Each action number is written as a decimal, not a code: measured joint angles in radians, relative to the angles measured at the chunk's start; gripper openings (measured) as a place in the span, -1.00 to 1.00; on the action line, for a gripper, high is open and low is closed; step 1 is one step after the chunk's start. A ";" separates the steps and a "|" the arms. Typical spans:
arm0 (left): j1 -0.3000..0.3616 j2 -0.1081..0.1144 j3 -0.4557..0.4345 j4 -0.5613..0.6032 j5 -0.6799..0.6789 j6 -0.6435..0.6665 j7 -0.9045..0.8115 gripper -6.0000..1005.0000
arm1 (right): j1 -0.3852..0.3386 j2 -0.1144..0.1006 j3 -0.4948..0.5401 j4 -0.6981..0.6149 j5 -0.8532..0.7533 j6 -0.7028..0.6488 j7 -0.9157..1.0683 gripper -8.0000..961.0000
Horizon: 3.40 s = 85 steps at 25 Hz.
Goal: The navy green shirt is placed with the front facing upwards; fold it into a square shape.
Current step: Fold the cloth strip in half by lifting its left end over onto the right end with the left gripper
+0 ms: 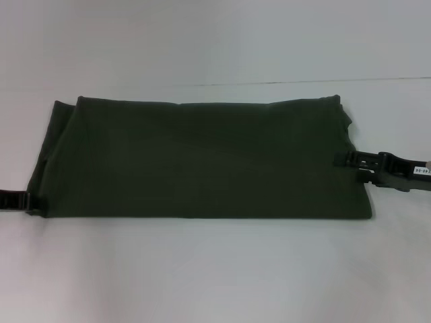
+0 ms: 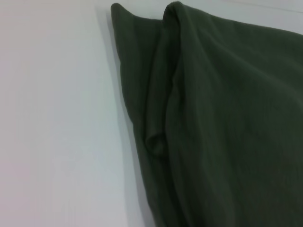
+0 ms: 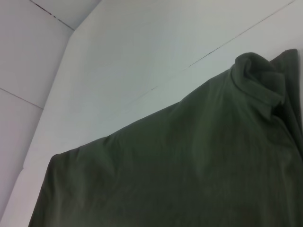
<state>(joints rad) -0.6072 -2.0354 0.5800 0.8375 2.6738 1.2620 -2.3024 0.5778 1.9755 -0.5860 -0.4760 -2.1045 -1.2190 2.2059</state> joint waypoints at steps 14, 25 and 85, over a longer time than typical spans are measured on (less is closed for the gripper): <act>-0.006 0.000 0.000 0.000 0.000 -0.003 0.000 -0.94 | 0.007 -0.034 -0.072 -0.061 -0.030 -0.044 0.106 0.90; -0.006 0.000 0.009 0.000 0.000 0.005 0.000 -0.96 | 0.137 -0.106 -0.133 -0.174 -0.294 -0.129 0.419 0.87; -0.021 0.003 0.011 -0.007 0.000 0.010 -0.012 -0.94 | 0.196 -0.022 -0.227 -0.119 -0.482 -0.072 0.432 -0.48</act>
<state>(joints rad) -0.6282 -2.0323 0.5905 0.8304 2.6737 1.2716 -2.3145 0.7738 1.9535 -0.8133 -0.5951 -2.5863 -1.2915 2.6381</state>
